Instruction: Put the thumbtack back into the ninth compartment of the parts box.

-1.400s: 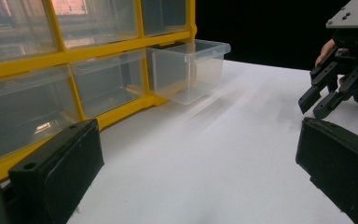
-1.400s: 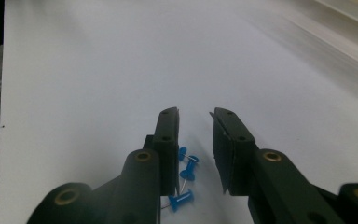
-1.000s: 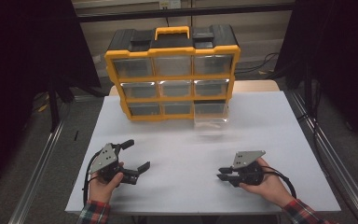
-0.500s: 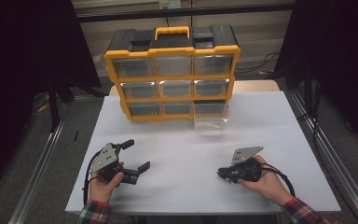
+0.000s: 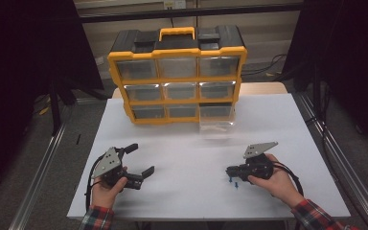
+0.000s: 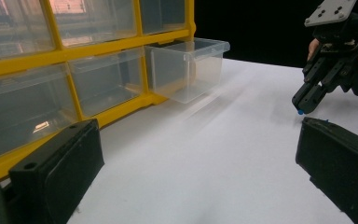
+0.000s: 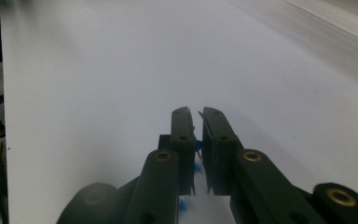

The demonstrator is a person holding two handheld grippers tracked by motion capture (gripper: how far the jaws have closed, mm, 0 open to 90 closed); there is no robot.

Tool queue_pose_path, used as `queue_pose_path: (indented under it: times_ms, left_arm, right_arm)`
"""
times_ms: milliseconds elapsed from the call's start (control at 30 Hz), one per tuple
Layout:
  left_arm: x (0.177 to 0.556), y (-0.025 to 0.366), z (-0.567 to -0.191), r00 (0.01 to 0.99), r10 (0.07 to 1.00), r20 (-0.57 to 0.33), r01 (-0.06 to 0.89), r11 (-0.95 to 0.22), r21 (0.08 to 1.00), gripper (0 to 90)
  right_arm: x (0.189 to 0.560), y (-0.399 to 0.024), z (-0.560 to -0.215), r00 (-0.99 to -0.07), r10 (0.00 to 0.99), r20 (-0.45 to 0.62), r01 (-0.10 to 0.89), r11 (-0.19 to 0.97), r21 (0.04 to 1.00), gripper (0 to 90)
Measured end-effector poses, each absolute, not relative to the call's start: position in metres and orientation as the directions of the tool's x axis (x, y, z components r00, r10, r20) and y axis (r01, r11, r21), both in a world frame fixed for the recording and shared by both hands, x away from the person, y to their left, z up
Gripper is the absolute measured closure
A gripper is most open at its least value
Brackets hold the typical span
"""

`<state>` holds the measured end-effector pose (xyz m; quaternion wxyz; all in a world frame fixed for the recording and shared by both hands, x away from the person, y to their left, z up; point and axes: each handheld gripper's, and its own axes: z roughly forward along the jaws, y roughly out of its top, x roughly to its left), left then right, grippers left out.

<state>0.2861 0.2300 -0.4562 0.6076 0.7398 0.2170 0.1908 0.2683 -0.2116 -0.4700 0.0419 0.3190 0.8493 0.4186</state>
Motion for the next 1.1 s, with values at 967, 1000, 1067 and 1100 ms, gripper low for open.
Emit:
queue_pose_path:
  times_ms: [967, 1000, 1067, 1100]
  left_arm:
    - [0.288, 0.23, -0.457, 0.853, 0.522, 0.012, 0.082, -0.157, 0.984, 0.5]
    - [0.288, 0.23, -0.456, 0.854, 0.519, 0.015, 0.08, -0.161, 0.984, 0.5]
    - [0.288, 0.23, -0.456, 0.855, 0.519, 0.016, 0.078, -0.16, 0.984, 0.5]
    - [0.288, 0.23, -0.456, 0.855, 0.519, 0.016, 0.078, -0.16, 0.984, 0.5]
  right_arm:
    - [0.294, -0.216, -0.431, -0.76, 0.598, 0.253, 0.559, 0.404, 0.724, 84.6]
    - [0.297, -0.216, -0.428, -0.758, 0.605, 0.244, 0.556, 0.405, 0.726, 84.7]
    - [0.3, -0.216, -0.425, -0.759, 0.602, 0.248, 0.558, 0.405, 0.725, 84.7]
    - [0.3, -0.216, -0.425, -0.759, 0.602, 0.248, 0.558, 0.405, 0.725, 84.7]
